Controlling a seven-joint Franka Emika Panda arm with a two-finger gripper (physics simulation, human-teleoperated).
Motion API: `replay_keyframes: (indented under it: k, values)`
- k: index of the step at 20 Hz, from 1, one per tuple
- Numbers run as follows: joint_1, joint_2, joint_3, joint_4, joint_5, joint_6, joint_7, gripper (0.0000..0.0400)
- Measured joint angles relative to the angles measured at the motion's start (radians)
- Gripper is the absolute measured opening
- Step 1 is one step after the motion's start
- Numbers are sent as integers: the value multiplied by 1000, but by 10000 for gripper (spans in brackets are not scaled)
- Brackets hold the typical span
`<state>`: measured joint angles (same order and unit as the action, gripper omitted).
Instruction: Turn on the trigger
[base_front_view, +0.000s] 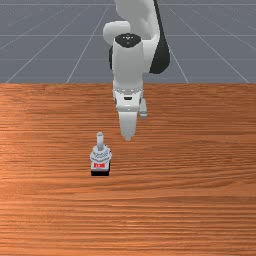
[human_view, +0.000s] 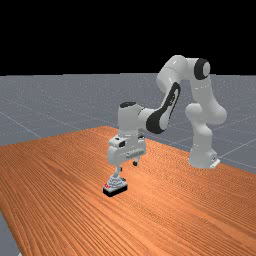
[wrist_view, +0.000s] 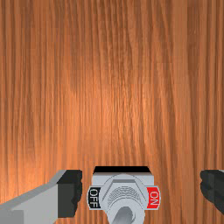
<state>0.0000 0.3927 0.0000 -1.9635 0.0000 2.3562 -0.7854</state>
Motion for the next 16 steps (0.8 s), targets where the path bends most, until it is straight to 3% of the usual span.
replay_keyframes:
  k: [1, 2, 3, 4, 8, 16]
  values:
    - [55, 72, 8, 120, -27, -49, 194, 244]
    - [173, 172, 26, 291, -50, -121, 372, 148]
    - [308, 360, 41, 625, -68, -270, 521, 90]
    - [379, 371, 67, 632, -67, -268, 521, 55]
    - [412, 370, 82, 629, -66, -268, 527, 7]
    - [414, 375, 79, 629, -65, -263, 539, 0]
